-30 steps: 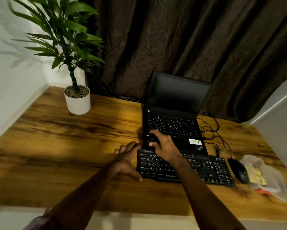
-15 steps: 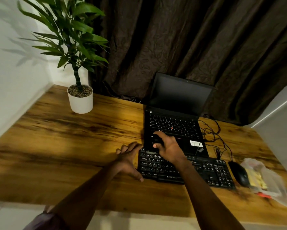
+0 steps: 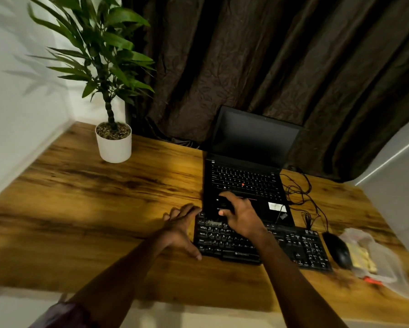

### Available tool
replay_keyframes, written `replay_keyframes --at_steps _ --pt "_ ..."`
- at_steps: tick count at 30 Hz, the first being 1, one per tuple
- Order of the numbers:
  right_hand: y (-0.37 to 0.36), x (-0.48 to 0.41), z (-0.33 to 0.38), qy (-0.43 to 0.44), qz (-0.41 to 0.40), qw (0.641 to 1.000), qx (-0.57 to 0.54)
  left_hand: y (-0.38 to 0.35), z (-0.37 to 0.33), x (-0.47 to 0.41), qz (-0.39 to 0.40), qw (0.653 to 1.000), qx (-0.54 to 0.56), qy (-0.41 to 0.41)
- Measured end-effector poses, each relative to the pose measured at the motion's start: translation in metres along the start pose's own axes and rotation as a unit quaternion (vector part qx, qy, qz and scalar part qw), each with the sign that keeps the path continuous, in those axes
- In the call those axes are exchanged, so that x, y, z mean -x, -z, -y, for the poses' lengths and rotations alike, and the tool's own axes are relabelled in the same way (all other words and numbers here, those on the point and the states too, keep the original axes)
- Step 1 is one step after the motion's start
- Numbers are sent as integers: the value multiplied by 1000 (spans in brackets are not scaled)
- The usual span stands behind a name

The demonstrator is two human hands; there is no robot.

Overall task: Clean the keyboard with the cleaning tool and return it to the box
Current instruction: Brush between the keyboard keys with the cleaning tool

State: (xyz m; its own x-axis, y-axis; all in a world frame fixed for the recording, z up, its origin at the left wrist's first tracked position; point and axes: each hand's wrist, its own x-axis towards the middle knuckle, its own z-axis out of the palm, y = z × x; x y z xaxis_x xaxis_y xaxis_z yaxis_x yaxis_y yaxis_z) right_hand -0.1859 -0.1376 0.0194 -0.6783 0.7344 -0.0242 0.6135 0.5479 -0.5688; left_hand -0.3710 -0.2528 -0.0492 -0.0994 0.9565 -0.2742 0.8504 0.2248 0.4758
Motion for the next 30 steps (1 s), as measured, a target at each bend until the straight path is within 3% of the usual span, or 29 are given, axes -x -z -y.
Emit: replay_keyframes --at_steps 5,8,16,25,30 --pt "-18 -3 22 41 11 999 -29 -3 2 -3 13 999 -22 20" --pt "-17 -1 21 23 4 999 -47 -3 1 -3 19 1000 -15 20" --pt "-4 3 4 12 -1 998 68 -2 1 -2 0 1000 3 0" --pt "-19 0 22 30 -14 999 -32 -6 3 -4 1 1000 -2 19" --pt "-2 4 7 7 -6 998 58 -3 1 -3 -4 1000 11 4"
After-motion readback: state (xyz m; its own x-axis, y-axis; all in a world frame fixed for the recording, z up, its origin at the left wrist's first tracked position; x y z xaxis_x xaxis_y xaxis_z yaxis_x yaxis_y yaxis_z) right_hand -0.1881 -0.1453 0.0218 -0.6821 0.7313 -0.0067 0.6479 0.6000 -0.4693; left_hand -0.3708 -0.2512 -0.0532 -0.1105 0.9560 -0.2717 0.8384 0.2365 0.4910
